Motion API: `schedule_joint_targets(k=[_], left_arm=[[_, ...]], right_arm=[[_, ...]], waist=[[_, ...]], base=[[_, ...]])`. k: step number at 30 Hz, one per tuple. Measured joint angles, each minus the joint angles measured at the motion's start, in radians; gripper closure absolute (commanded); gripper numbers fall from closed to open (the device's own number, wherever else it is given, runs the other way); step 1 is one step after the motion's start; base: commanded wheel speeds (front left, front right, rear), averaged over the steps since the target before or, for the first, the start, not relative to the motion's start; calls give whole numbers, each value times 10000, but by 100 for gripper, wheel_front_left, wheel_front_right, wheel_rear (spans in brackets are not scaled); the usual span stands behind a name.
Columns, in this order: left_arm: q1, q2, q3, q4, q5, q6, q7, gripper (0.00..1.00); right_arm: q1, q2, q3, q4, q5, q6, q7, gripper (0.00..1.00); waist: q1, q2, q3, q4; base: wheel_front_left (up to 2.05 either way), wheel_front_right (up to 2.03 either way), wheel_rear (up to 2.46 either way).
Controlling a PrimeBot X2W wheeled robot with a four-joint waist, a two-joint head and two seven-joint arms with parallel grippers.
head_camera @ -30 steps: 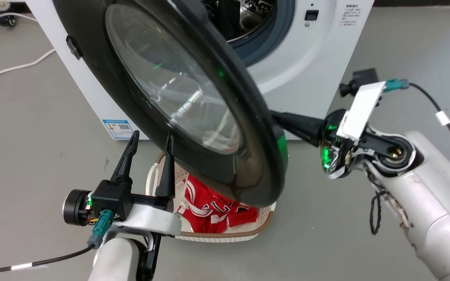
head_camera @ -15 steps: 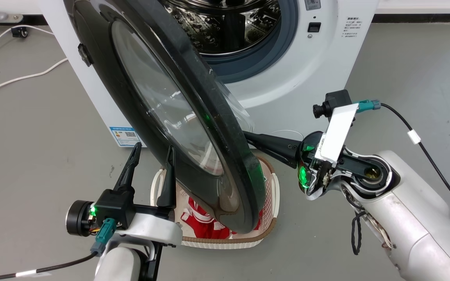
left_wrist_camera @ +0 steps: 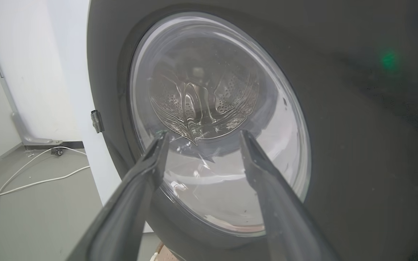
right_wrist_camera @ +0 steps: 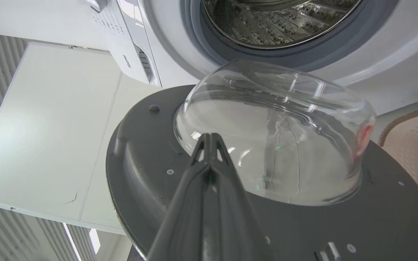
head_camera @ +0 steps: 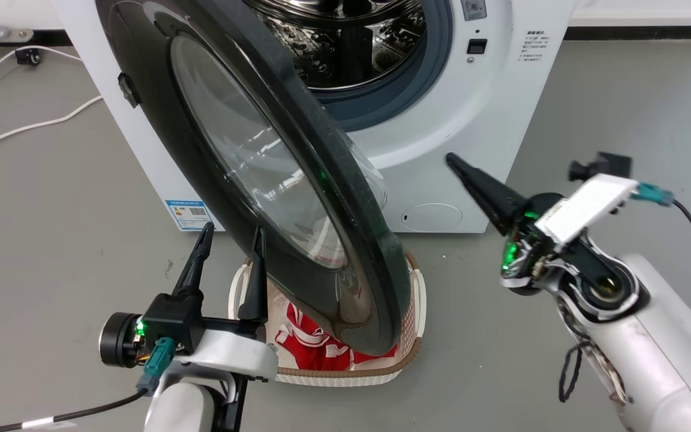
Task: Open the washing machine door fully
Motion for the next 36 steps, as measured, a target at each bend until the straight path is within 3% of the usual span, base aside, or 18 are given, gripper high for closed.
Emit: schedule_joint_targets(k=[15, 16, 17, 18, 19, 20, 23, 25, 27, 36], left_arm=[[353, 0, 259, 19, -42, 96, 0, 0], [354, -2, 261, 15, -40, 104, 0, 0], [355, -2, 265, 19, -40, 104, 0, 0], [362, -2, 278, 17, -40, 104, 0, 0], [374, 0, 303, 13, -40, 105, 0, 0], [395, 0, 318, 15, -38, 105, 0, 0], [423, 0, 341, 21, -27, 104, 0, 0], [480, 0, 378, 8, -25, 104, 0, 0], [480, -2, 384, -10, -25, 121, 0, 0], [475, -2, 428, -48, -23, 127, 0, 0]], right_arm=[[3502, -802, -2447, -2090, -627, 0, -2859, 100], [3707, -819, -2587, -2207, -646, 0, -3049, 88], [3904, -825, -2692, -2322, -717, 0, -3227, 53], [4083, -828, -2752, -2414, -826, 0, -3405, 53], [4238, -826, -2790, -2470, -963, 0, -3590, 11], [4375, -828, -2794, -2514, -1116, 0, -3747, 0], [4577, -800, -2803, -2573, -1411, 0, -4132, 0], [4786, -681, -2859, -2439, -2629, 0, -4884, 0], [4783, -593, -2915, -2405, -2901, 0, -4951, 0], [4661, 247, -4299, -2360, -8264, 0, -5104, 0]], waist=[[0, 0, -329, -314], [0, 0, -350, -323], [0, 0, -376, -327], [0, 0, -394, -336], [0, 0, -404, -353], [0, 0, -411, -372], [0, 0, -437, -399], [0, 0, -457, -461], [0, 0, -437, -474], [1, 0, -322, -515]], base=[[0, 0, 0], [0, 0, 0], [0, 0, 0], [0, 0, 0], [0, 0, 0], [0, 0, 0], [0, 0, 0], [0, 0, 0], [0, 0, 0], [0, 0, 0]])
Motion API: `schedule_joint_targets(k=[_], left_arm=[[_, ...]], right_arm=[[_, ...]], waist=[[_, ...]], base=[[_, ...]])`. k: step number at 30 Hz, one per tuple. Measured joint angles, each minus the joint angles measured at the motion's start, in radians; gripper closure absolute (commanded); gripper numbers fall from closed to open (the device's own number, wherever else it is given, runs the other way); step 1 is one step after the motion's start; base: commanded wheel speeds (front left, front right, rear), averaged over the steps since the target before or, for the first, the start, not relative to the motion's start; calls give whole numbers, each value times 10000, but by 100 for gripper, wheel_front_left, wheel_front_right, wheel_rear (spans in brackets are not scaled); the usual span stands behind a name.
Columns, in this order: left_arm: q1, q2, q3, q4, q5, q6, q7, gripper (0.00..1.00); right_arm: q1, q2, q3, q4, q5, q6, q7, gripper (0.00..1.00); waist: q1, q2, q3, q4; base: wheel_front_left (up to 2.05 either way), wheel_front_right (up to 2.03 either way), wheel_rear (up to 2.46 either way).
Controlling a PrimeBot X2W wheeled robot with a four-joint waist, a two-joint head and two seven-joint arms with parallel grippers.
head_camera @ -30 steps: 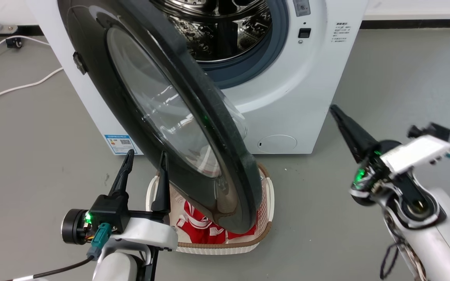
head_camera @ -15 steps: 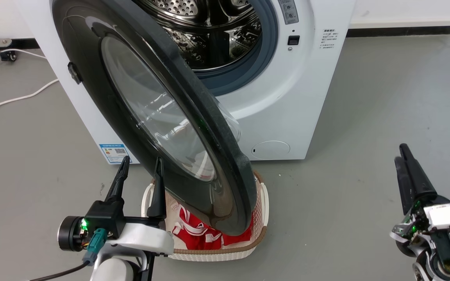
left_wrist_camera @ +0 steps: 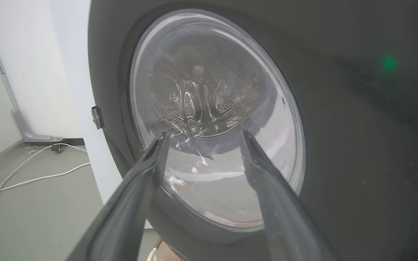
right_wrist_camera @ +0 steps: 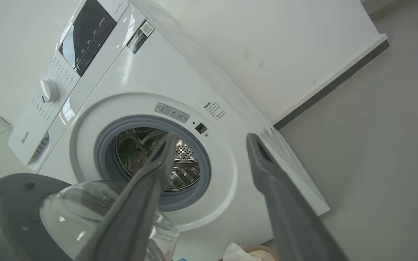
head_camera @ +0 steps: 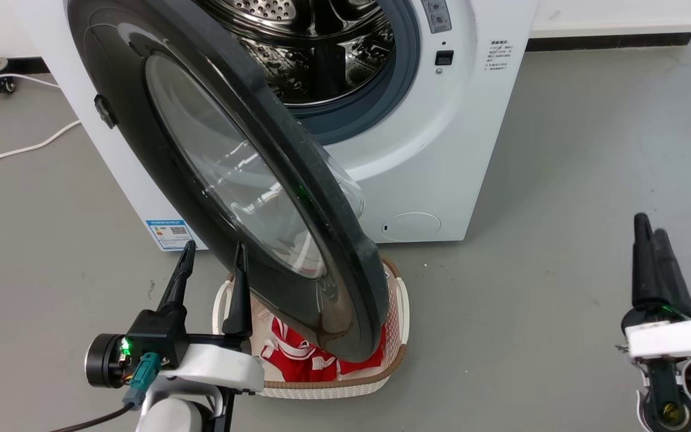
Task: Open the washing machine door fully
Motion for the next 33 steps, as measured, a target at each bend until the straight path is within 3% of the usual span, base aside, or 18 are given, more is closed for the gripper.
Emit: schedule_joint_targets(k=[2, 7, 14, 23, 33], left_arm=[[-2, 6, 36, -4, 15, 0, 0, 0], [-10, 0, 109, -23, 50, 0, 0, 0], [-8, 2, 150, -35, 67, -6, 0, 0], [-3, 2, 180, -17, 117, -58, 0, 0], [-7, 2, 192, 27, 134, -79, 0, 0]], right_arm=[[12, 65, -224, -230, -2036, 2, 2, 0], [180, 700, -608, -894, -5471, 4, 2, 0], [971, 1200, -683, -1747, -8318, 2, 280, 0], [1860, 1492, -583, -1994, -9632, 4, 660, 0], [1817, 1555, -637, -1971, -9505, 4, 648, 0]], waist=[[0, 0, 27, 4], [0, 0, 61, -27], [0, 0, 35, -48], [0, 0, -9, -60], [0, 0, 10, -62]], base=[[0, 0, 0], [0, 0, 0], [0, 0, 0], [0, 0, 0], [0, 0, 0]])
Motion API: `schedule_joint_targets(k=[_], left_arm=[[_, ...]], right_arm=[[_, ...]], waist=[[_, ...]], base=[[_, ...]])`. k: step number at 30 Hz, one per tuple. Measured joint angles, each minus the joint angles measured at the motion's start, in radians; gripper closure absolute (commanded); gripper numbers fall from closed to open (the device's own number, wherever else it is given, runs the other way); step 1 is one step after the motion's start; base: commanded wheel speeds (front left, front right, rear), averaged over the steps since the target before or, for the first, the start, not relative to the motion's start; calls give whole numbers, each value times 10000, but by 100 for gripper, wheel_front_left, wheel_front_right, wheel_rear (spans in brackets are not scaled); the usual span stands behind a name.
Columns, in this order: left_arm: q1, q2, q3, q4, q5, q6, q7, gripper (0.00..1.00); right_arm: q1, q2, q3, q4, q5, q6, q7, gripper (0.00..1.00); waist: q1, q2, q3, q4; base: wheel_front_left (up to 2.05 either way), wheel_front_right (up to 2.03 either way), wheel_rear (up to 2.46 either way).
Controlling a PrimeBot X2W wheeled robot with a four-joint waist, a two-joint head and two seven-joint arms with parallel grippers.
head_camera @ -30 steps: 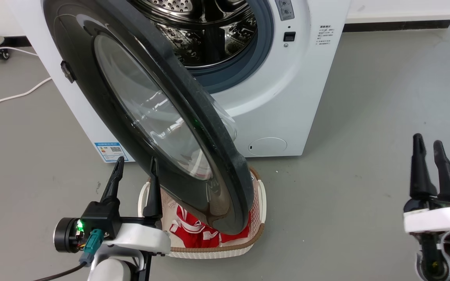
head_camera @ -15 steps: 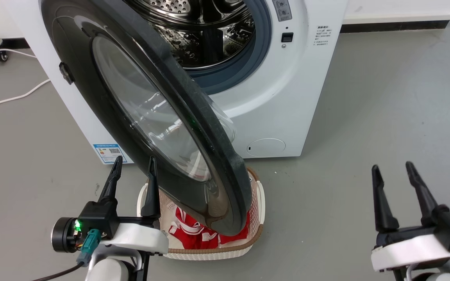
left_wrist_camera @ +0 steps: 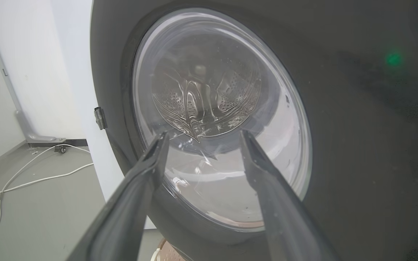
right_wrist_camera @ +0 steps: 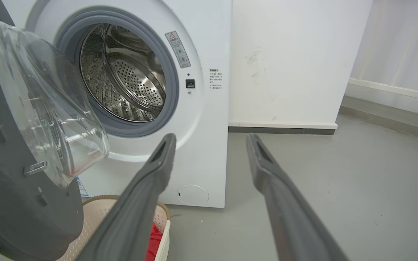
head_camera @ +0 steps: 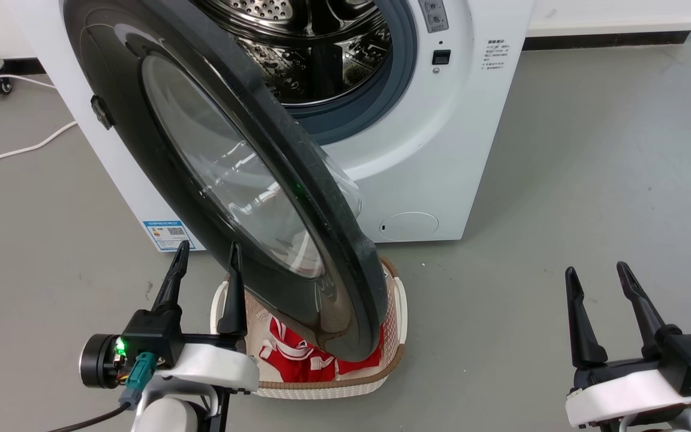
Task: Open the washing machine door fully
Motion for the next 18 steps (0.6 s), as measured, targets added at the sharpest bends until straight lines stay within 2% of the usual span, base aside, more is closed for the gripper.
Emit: schedule_joint_targets(k=[4, 5, 6, 8, 18], left_arm=[[-1, 0, -15, 12, 0, 0, 0, 0], [-1, 0, -15, 12, 0, 0, 0, 11], [-2, 0, -19, 21, -2, -2, 0, 51], [-4, 0, -36, 52, -6, -10, 0, 100], [-16, 0, -75, -278, -222, -140, 0, 100]], right_arm=[[-90, 6, 23, 23, 19, 0, -33, 0], [-90, 6, 23, 23, 19, 0, -33, 0], [-100, 6, 27, 23, 19, 0, -38, 0], [-101, 8, 46, 36, 19, 0, -50, 0], [-102, 10, 27, 52, 23, 0, -94, 0]], waist=[[0, 0, 41, 19], [0, 0, 41, 19], [0, 0, 53, 23], [0, 0, 59, 29], [0, 0, 76, 26]], base=[[0, 0, 0], [0, 0, 0], [0, 0, 0], [0, 0, 0], [0, 0, 0]])
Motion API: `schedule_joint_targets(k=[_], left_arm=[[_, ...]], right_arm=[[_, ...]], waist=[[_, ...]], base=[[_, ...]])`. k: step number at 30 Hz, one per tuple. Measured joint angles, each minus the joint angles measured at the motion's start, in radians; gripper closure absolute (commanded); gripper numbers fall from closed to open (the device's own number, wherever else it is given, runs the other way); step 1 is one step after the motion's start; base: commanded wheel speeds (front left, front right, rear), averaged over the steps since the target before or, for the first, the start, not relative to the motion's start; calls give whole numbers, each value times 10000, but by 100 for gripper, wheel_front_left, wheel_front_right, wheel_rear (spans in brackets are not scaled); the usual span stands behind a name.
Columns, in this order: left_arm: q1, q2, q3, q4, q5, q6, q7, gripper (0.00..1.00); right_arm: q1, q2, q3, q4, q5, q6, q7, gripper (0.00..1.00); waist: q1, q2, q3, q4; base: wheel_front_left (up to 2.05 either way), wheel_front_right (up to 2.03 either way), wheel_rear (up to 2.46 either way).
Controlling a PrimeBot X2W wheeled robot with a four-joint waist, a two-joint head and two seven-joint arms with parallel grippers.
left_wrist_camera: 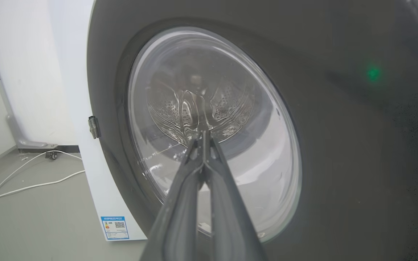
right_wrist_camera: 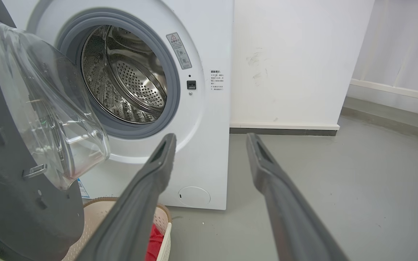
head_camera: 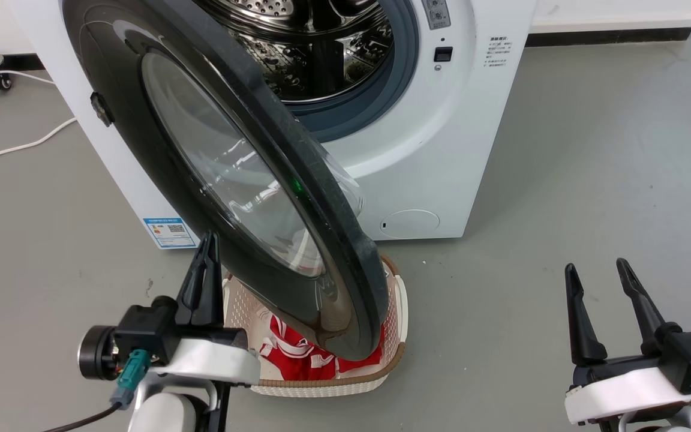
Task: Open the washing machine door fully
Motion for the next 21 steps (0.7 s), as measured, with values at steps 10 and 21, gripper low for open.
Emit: schedule_joint_targets(k=[10, 21], left_arm=[[-332, 0, 75, -1593, -171, 48, -2, 100], [-1372, 0, -474, -4466, -295, 119, -2, 100]], right_arm=[[1, 0, -31, 42, 88, 0, -27, 0], [4, 4, -33, 56, 104, 0, -40, 0]], waist=[[0, 0, -82, -7], [0, 0, -107, 27]], base=[[0, 0, 0], [0, 0, 0]])
